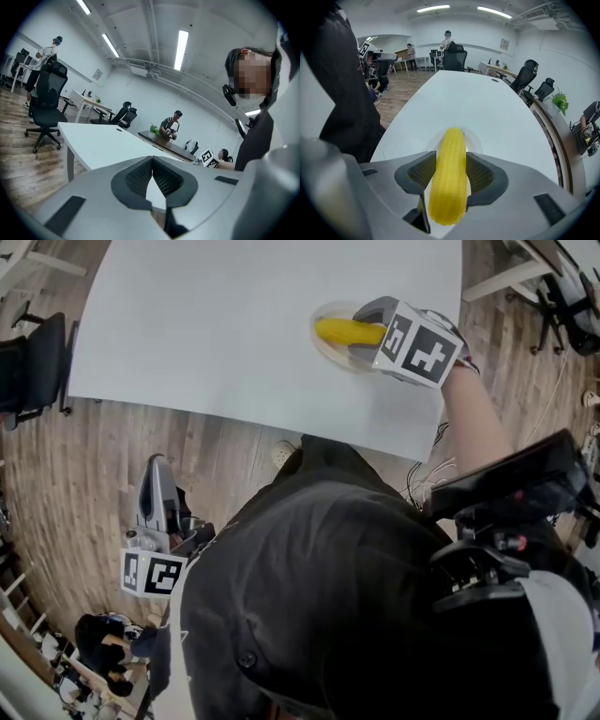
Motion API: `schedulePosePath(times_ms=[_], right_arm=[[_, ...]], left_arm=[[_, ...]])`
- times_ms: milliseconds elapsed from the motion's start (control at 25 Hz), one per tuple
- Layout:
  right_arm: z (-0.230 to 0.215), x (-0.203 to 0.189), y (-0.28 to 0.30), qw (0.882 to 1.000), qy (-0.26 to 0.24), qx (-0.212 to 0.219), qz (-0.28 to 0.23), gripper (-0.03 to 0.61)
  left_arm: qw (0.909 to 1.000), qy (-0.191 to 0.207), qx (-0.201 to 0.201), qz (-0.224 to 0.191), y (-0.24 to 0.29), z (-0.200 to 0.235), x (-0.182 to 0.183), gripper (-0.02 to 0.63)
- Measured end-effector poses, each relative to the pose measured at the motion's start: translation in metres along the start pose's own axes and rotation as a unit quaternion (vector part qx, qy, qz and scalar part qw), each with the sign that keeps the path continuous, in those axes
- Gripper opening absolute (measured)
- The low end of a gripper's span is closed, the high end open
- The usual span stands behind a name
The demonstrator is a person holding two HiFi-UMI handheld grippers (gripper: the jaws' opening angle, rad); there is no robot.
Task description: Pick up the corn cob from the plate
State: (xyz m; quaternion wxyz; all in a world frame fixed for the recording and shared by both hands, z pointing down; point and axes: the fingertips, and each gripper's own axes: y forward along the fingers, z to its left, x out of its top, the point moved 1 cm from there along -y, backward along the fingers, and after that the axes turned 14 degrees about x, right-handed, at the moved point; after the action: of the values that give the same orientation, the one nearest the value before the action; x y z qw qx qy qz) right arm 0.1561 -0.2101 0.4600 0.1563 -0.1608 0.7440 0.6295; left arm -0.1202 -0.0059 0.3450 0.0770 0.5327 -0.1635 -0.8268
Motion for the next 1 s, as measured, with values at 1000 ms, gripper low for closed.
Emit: schedulePosePath(times_ms=[1000], right_arm=[[-0.025,-0.024,0.022,0.991,0.043,0.023,0.121,0.242]], left_arm=[[0.9996,-0.011,0.02,-0.015,0.006,0.016,-0.004,0.015]])
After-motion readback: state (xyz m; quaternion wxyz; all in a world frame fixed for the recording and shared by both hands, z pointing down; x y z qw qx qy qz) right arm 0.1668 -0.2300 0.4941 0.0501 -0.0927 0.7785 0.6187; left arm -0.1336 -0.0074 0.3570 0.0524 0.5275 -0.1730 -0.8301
